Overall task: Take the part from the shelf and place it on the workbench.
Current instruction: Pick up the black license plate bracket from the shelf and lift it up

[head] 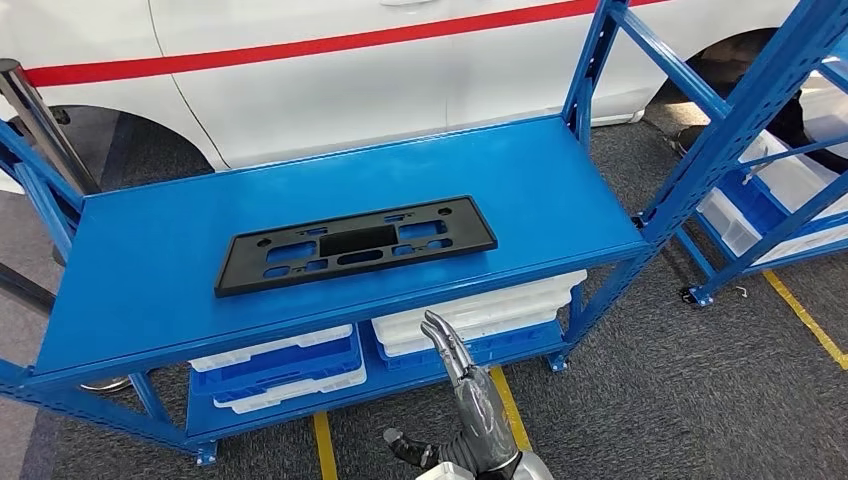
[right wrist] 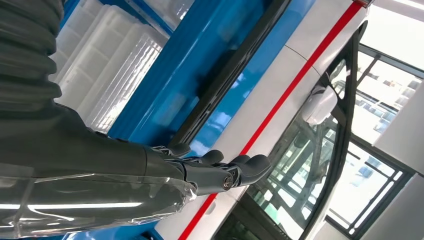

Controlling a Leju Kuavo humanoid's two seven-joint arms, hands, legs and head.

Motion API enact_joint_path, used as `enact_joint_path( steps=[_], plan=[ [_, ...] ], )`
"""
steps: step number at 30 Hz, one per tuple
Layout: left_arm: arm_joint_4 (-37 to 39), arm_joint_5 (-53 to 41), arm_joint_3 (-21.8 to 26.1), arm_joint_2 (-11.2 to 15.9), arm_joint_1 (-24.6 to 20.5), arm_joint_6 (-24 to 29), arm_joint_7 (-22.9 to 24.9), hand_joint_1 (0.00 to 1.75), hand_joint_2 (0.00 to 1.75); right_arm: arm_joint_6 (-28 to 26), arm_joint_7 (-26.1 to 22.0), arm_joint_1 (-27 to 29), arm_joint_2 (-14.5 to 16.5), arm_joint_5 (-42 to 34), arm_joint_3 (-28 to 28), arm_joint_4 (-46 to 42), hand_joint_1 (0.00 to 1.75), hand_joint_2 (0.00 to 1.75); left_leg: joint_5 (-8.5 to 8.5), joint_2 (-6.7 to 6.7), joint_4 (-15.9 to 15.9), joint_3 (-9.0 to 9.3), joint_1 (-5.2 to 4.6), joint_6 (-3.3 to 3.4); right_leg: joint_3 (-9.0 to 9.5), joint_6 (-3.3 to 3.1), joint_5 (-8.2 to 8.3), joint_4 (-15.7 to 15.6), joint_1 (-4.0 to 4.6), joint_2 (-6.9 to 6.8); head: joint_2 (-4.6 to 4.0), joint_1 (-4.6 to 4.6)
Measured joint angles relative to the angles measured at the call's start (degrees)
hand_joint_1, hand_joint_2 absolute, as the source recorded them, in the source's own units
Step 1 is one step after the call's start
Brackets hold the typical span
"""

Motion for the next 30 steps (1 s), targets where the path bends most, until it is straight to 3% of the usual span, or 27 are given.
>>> enact_joint_path(
  steps=[3,4,5,6,9,11,15,17,19,20,21,23,25,27,28,30],
  plan=[
    [0.0,0.0,-0.01,0.04,0.07,-0.01,0.0,0.0,0.0,0.0,0.0,0.01,0.01,0.08,0.0,0.02,0.0,1.75,-5.31,-0.12,9.66,-4.29,0.09,-0.36,0.19,-0.76,0.11,-0.3,-0.04,-0.16,0.0,-0.04],
    [0.0,0.0,-0.01,0.04,0.09,0.0,0.0,0.0,0.0,0.0,0.0,0.01,0.01,0.08,0.0,0.05,0.0,1.75,-6.39,-0.12,12.82,-5.77,0.12,-0.43,0.16,-0.84,0.06,-0.19,0.04,-0.16,0.0,-0.03],
    [0.0,0.0,-0.01,0.05,0.1,0.0,0.0,0.0,0.0,0.0,0.0,0.01,0.01,0.08,0.0,0.08,0.0,1.75,-6.4,-0.11,14.3,-6.47,0.13,-0.48,0.14,-0.9,-0.03,-0.06,0.09,-0.13,0.0,-0.03],
    [0.0,0.0,-0.01,0.06,0.11,0.0,0.01,0.0,0.0,0.0,0.0,0.01,0.01,0.08,0.0,0.11,0.0,1.75,-5.31,-0.1,13.6,-6.15,0.13,-0.49,0.15,-0.9,-0.13,0.1,0.1,-0.06,0.0,-0.03],
    [0.0,0.0,-0.01,0.13,0.11,0.0,0.07,0.0,0.0,-1.48,1.25,-0.11,-0.01,2.49,0.0,0.19,0.0,1.75,-0.03,-0.13,2.95,-1.16,0.08,-0.22,0.13,-0.45,-0.68,0.9,0.17,0.19,0.0,-0.04],
    [0.0,-0.05,-0.06,0.15,0.02,-0.08,0.29,0.0,0.0,-6.3,6.06,-0.71,-0.1,11.15,0.0,0.65,0.0,1.75,0.76,-0.21,-0.54,0.34,-0.05,0.21,-0.14,0.07,-0.87,1.3,0.34,0.25,0.0,-0.02],
    [0.0,-0.19,-0.25,0.1,-0.12,-0.53,0.86,0.0,0.0,-15.55,20.36,-2.42,-0.17,40.6,-0.14,2.88,0.0,1.75,1.18,-0.06,-1.08,0.42,0.0,1.4,-0.63,1.12,-1.58,2.26,0.24,0.31,0.0,0.0],
    [0.0,-0.21,-0.3,0.08,-0.17,-0.74,1.02,0.0,0.0,-16.28,24.24,-2.56,-0.17,49.04,-0.4,3.47,0.0,1.75,1.35,0.08,-1.29,0.44,0.12,1.96,-2.79,1.66,-4.53,7.1,-0.03,0.2,0.0,0.01],
    [0.0,-0.24,-0.38,0.12,-0.2,-0.81,1.12,0.0,0.0,-16.46,27.91,-2.39,-0.32,53.58,-0.7,4.11,0.0,1.75,1.33,0.08,-1.29,0.37,0.07,2.18,-6.42,2.04,-7.67,14.52,-0.31,0.1,0.0,0.0],
    [0.0,-0.24,-0.44,0.14,-0.19,-0.81,1.17,0.0,0.0,-16.46,29.51,-2.32,-0.5,54.93,-0.79,4.46,0.0,1.75,1.32,0.08,-1.28,0.39,0.06,2.18,-7.58,2.16,-8.04,16.71,-0.41,0.06,0.0,0.0],
    [0.0,-0.25,-0.51,0.15,-0.19,-0.82,1.22,0.0,0.0,-16.44,30.89,-2.35,-0.79,55.64,-0.84,4.77,0.0,1.75,1.3,0.06,-1.28,0.42,0.05,2.16,-7.74,2.2,-7.24,16.77,-0.49,0.03,0.0,0.0],
    [0.0,-0.31,-0.71,0.14,-0.23,-0.92,1.26,0.0,0.0,-15.98,34.96,-3.51,-2.09,56.01,-0.63,5.27,0.0,1.75,1.22,0.0,-1.27,0.61,0.06,2.04,-5.05,2.03,-3.2,10.69,-0.6,-0.01,0.0,0.0],
    [0.0,-0.4,-1.01,0.13,-0.38,-1.04,1.27,0.0,0.0,-14.27,44.14,-7.67,-4.6,56.1,1.39,5.74,0.0,1.75,1.13,0.04,-1.22,0.6,-0.1,1.66,-1.88,1.69,-0.42,3.74,-0.42,0.03,0.0,-0.01],
    [0.0,-0.48,-1.37,0.13,-0.59,-1.07,1.27,0.0,0.0,-11.98,54.15,-13.81,-7.59,56.13,6.03,6.31,0.0,1.75,1.24,0.24,-1.28,0.43,-0.18,1.08,-1.1,1.3,-0.07,1.42,-0.03,0.18,0.0,-0.02],
    [0.0,-0.5,-1.5,0.13,-0.72,-1.08,1.27,0.0,0.0,-11.09,56.91,-16.49,-8.8,56.15,8.89,6.58,0.0,1.75,1.34,0.31,-1.37,0.44,-0.16,0.75,-1.18,1.01,0.12,1.14,0.02,0.25,0.0,-0.01],
    [0.0,-0.52,-1.63,0.17,-0.89,-1.08,1.24,0.0,0.0,-10.1,57.97,-19.97,-10.46,56.27,13.99,7.03,0.0,1.75,0.84,0.23,-0.86,0.27,-0.01,0.2,-0.83,0.36,0.49,0.39,-0.15,0.12,0.0,-0.02]
  ],
)
